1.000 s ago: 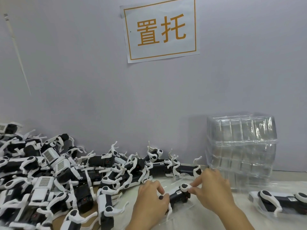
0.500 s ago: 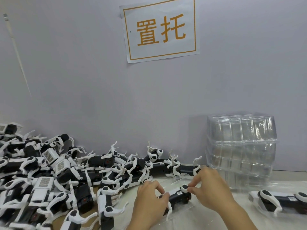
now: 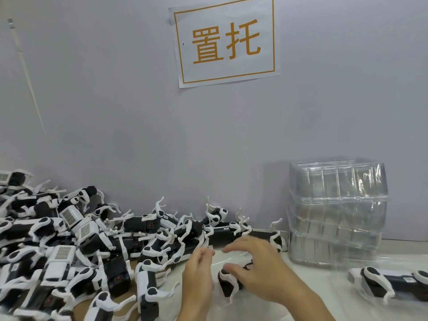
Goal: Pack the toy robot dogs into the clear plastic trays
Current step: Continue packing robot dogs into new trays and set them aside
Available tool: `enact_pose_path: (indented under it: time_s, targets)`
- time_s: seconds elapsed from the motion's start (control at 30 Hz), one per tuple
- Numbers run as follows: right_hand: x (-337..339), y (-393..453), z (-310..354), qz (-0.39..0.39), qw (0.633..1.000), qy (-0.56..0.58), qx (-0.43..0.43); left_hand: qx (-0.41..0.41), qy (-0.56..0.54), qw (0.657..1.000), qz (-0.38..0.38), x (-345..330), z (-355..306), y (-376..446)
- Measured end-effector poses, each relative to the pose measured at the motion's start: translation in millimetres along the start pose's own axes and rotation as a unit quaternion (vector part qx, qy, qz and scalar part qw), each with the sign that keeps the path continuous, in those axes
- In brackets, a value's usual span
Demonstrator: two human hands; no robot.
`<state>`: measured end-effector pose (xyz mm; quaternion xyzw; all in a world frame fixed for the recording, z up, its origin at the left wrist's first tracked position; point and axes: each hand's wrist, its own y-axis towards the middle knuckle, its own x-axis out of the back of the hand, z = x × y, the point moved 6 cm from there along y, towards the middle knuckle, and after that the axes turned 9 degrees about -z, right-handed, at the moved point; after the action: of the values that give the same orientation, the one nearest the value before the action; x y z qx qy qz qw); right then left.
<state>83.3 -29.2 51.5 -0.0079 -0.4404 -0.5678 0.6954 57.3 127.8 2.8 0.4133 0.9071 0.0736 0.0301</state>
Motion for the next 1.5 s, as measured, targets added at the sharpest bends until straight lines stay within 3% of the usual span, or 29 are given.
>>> enact_pose_path:
  time_s: [0.13, 0.43, 0.6, 0.83, 1.03, 1.23, 1.4, 1.5]
  targets:
    - [-25, -6, 11, 0.064, 0.996, -0.069, 0.004, 0.065, -0.019, 0.998, 0.013, -2, 14, 3]
    - [-26, -4, 4, 0.044, 0.992, -0.112, -0.035, 0.076, -0.010, 0.997, 0.014, -3, 20, 5]
    - [-27, -4, 4, 0.069, 0.995, -0.073, -0.030, 0.077, -0.003, 0.997, 0.021, -3, 19, 5]
    - [-11, 0, -6, -0.033, 0.997, -0.049, -0.044, 0.088, 0.005, 0.996, 0.003, 2, 19, 4]
    - [11, -3, -48, -0.028, 0.972, -0.175, -0.151, 0.098, 0.021, 0.995, 0.005, 3, 14, -1]
    - [9, -8, -58, -0.017, 0.972, -0.121, -0.202, 0.112, 0.054, 0.991, 0.043, 3, 10, -5]
    - [9, -8, -59, -0.039, 0.972, -0.100, -0.207, 0.082, 0.080, 0.992, 0.044, 3, 6, -5]
    - [9, -8, -61, -0.034, 0.974, -0.093, -0.206, 0.014, 0.129, 0.990, 0.050, 1, -1, -5]
